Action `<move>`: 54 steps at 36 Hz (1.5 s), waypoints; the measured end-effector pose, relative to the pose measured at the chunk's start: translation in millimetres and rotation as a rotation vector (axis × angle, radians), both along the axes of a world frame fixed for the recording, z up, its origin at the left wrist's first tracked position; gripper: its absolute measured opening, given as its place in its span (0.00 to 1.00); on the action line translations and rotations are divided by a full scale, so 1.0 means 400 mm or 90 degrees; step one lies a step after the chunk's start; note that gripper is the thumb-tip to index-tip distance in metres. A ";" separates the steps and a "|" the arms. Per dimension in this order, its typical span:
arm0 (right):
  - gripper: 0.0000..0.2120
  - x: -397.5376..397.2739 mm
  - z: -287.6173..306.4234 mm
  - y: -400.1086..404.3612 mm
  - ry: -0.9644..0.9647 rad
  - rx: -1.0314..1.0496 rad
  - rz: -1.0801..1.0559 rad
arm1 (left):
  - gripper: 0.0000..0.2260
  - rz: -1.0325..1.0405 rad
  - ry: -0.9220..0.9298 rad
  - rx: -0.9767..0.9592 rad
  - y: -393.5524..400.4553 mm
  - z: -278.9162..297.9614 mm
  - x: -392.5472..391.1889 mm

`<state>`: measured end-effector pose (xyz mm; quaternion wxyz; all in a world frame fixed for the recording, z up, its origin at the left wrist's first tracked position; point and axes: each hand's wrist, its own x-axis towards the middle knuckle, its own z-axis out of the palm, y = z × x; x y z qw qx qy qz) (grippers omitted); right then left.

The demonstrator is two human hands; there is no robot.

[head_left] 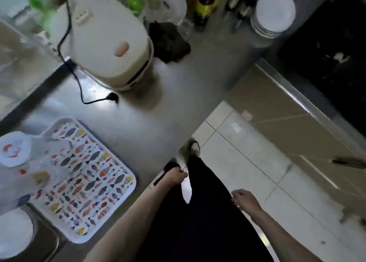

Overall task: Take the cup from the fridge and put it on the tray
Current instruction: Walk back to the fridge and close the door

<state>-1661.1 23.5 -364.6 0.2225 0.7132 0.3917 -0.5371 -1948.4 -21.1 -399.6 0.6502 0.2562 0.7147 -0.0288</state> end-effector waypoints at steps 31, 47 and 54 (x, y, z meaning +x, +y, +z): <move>0.11 1.163 0.012 -0.216 0.023 0.131 -0.600 | 0.12 -0.453 0.114 0.020 0.312 0.049 1.044; 0.11 1.607 0.001 -0.520 -0.017 0.097 -0.972 | 0.09 -0.657 0.164 -0.019 0.452 0.009 1.898; 0.12 1.686 0.052 -0.790 -0.068 -0.009 -1.229 | 0.13 -0.895 -0.002 0.056 0.264 0.059 2.612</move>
